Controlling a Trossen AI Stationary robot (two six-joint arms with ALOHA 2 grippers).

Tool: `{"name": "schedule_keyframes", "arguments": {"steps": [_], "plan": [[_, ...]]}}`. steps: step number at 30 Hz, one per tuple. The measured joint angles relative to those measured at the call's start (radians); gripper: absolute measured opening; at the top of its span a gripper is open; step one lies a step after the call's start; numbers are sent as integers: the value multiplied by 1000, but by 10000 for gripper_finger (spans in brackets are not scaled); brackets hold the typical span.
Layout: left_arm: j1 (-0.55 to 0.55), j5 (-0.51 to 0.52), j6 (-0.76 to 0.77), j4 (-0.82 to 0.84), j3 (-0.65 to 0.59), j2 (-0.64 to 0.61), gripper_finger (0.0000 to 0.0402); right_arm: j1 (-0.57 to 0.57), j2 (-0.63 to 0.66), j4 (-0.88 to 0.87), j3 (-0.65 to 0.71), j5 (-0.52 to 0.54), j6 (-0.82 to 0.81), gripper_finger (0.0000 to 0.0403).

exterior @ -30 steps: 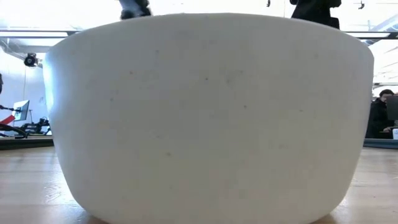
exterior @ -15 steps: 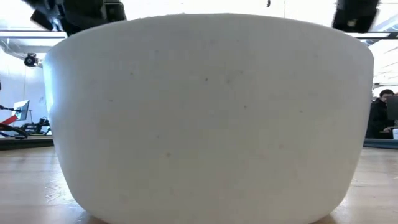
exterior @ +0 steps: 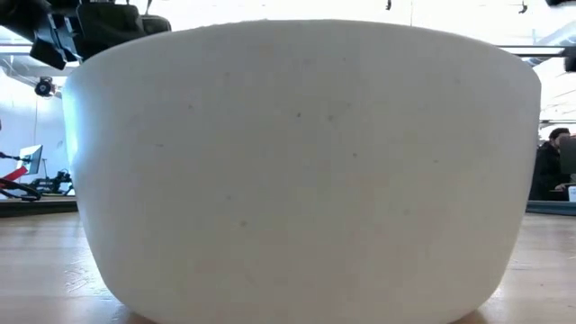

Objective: Nest bowls inside each other
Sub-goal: Stack the gray bowl on the white bowl

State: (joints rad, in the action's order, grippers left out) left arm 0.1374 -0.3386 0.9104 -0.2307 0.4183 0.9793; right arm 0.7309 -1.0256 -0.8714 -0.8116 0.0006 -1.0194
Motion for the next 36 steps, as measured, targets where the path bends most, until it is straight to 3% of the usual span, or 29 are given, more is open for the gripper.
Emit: {"name": "schedule_keyframes", "arguments": {"steps": [13, 18, 24, 30, 36], "plan": [[1, 0, 1, -1, 2, 13, 0, 51, -52, 215, 165, -14, -61, 156], [1, 1, 1, -3, 6, 13, 0, 58, -136, 285, 168, -84, -23, 157], [1, 3, 1, -1, 6, 14, 0, 65, -273, 283, 169, -87, -28, 145], [1, 3, 2, -2, 8, 14, 0, 65, -357, 285, 147, -137, -28, 105], [0, 3, 1, -3, 8, 14, 0, 62, -332, 283, 106, -139, -20, 46]]}}
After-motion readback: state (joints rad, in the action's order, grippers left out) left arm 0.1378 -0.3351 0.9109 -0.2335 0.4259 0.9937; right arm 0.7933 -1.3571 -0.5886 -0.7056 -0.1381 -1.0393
